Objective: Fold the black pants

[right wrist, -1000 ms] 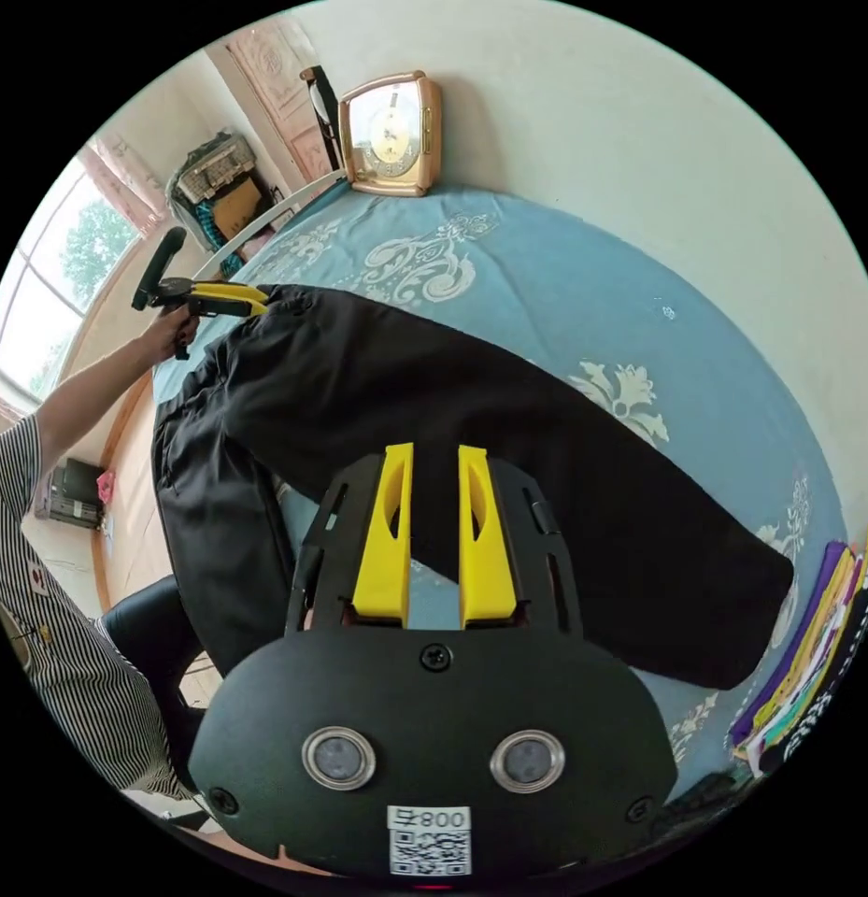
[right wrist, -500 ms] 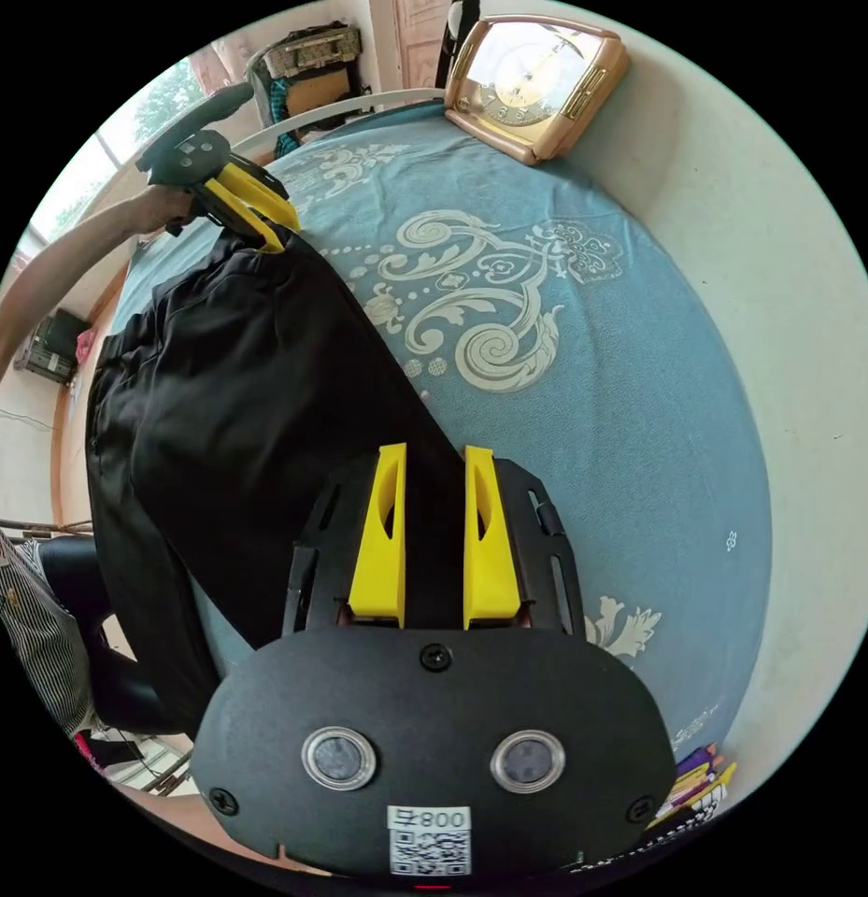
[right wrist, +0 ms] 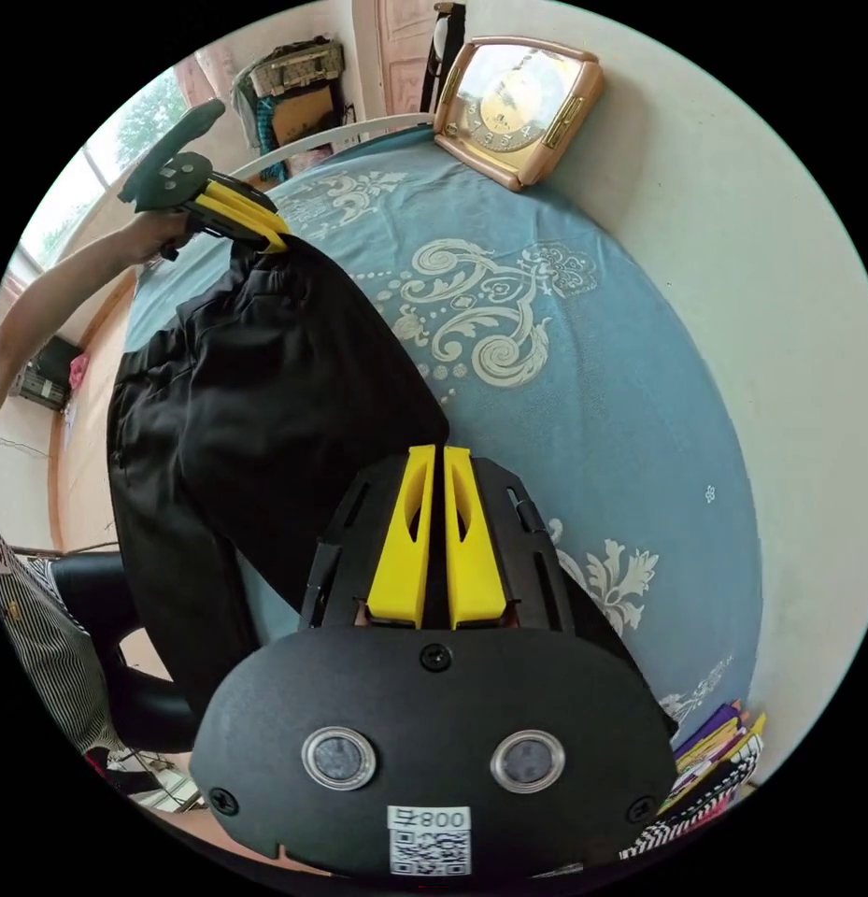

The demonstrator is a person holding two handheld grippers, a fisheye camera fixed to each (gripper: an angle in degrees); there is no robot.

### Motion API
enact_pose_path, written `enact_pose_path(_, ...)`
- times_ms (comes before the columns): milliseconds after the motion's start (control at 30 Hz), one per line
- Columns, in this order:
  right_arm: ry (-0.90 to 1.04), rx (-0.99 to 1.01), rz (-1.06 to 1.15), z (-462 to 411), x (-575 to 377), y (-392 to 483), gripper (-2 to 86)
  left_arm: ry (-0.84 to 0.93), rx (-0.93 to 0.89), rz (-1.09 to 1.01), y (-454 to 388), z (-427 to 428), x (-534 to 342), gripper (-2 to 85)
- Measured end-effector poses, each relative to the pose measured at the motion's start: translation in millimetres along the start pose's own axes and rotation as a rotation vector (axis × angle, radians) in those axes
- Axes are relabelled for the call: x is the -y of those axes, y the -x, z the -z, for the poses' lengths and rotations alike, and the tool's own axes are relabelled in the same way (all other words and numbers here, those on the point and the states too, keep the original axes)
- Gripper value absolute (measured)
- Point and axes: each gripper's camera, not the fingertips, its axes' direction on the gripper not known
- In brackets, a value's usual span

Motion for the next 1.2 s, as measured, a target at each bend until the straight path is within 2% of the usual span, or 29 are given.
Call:
enact_pose_path(233,-0.104,-0.055,-0.018,50.0,-53.5,90.3,1.4,-0.121,0.038,-0.053,-61.0,84.8,-76.1,1.2)
enact_pose_path(433,-0.119,-0.067,0.009,60.4,-98.5,183.4,1.3,-0.143,0.029,-0.061,-109.6,120.5,-164.5,1.1)
enact_pose_path(767,0.019,0.02,-0.006,-2.9,-140.8,285.0,1.2,-0.018,-0.042,-0.008,-156.9,99.3,-277.2,1.1)
enact_pose_path(1200,0.097,0.036,-0.028,-58.6,-164.2,314.3,1.3,0.029,-0.104,0.047,-152.5,77.2,-346.9,1.0)
